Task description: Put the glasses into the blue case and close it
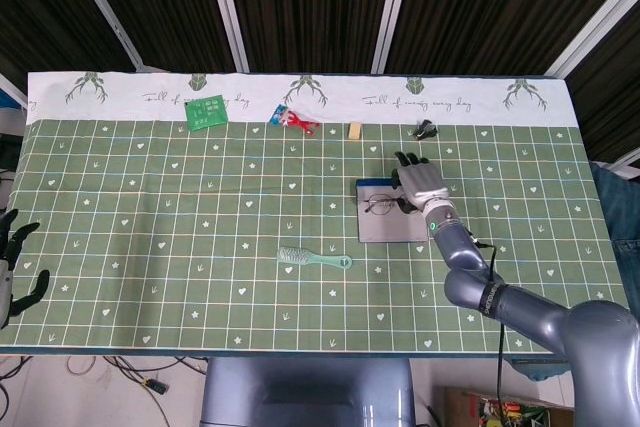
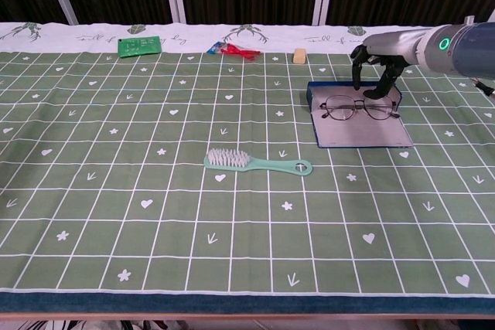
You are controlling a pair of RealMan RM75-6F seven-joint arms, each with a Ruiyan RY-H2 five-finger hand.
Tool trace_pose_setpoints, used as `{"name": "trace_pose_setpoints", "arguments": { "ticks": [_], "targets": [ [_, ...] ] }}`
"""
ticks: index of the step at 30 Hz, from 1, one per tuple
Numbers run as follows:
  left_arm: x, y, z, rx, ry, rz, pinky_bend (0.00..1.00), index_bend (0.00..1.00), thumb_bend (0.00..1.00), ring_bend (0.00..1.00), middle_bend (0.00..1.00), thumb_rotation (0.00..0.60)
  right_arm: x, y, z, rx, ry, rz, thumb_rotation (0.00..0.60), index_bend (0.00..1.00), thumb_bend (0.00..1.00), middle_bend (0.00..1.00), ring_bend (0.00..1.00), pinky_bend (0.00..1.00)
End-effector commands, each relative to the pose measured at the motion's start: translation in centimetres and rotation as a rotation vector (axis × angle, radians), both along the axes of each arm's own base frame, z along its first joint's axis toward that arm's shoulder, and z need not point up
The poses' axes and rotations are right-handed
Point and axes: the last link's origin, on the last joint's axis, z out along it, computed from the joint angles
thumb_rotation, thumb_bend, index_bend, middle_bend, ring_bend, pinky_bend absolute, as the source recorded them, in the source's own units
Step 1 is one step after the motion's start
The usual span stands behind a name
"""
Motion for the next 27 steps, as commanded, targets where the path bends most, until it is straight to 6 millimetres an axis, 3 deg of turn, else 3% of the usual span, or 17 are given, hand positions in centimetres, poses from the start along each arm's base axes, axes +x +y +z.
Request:
{"name": "trace_pose_setpoints", "arguments": {
  "ticks": [1,10,16,19,24,27],
  "targets": [
    [0.0,0.0,0.0,-0.001,0.000,0.000,0.00,0.15,0.38,0.00,0.00,0.600,0.3,1.2,1.7,-0.032,-0.032,0.037,0.600,0.22,0.49,0.00,0.03,0.15],
    [0.2,0.0,-0.2,-0.004,0.003,-0.007,0.00,0.15,0.38,0.00,0.00,0.600,-0.5,5.7,3.3,-0.069,-0.095,0.089,0.600,0.14,0.47,0.03,0.07,0.15],
    [0.2,0.0,-0.3,-0.008,0.004,-0.008,0.00,0.15,0.38,0.00,0.00,0.600,-0.8,8.8,2.9,-0.048,-0.102,0.112,0.600,0.11,0.47,0.14,0.17,0.16],
    [0.2,0.0,-0.3,-0.008,0.002,-0.009,0.00,0.15,0.38,0.00,0.00,0.600,-1.1,9.7,2.5,-0.028,-0.074,0.115,0.600,0.10,0.44,0.23,0.27,0.30],
    [0.2,-0.1,-0.3,-0.008,-0.007,-0.006,0.00,0.15,0.38,0.00,0.00,0.600,-1.3,9.9,2.0,-0.023,-0.033,0.101,0.600,0.09,0.41,0.47,0.54,0.61],
    [0.2,0.0,-0.2,-0.007,-0.008,-0.006,0.00,0.15,0.38,0.00,0.00,0.600,-1.3,9.8,1.7,-0.018,-0.017,0.087,0.600,0.09,0.41,0.60,0.65,0.70]
  ]
}}
